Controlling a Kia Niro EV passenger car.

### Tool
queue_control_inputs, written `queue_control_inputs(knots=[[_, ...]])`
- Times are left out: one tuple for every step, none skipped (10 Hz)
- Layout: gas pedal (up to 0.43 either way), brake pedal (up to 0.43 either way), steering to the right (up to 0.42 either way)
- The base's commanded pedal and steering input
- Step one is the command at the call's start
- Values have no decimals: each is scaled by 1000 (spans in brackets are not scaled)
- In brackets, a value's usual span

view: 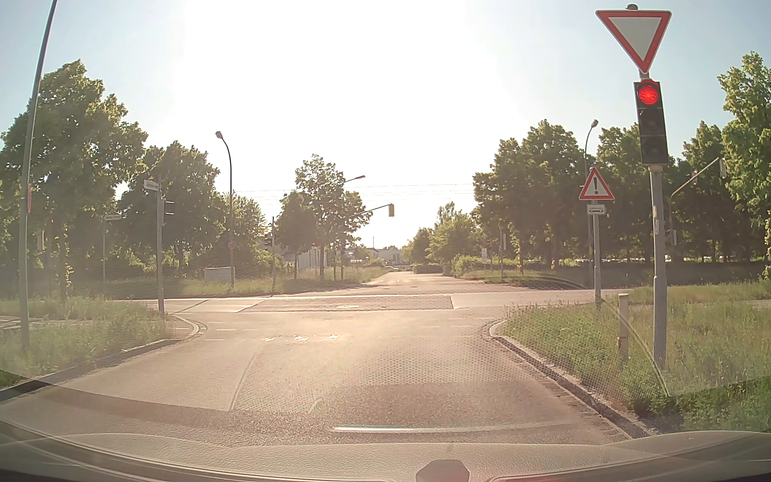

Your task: Follow the waypoints while adhering to traffic rules and regulations

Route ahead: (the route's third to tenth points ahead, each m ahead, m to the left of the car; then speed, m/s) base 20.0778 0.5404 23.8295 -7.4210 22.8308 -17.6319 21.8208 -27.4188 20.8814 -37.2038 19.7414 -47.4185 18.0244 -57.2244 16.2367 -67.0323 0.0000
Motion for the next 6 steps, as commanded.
queue_control_inputs(knots=[[0,280,-16],[0,280,-16],[0,280,-16],[0,280,-16],[0,280,-16],[0,280,-16]])
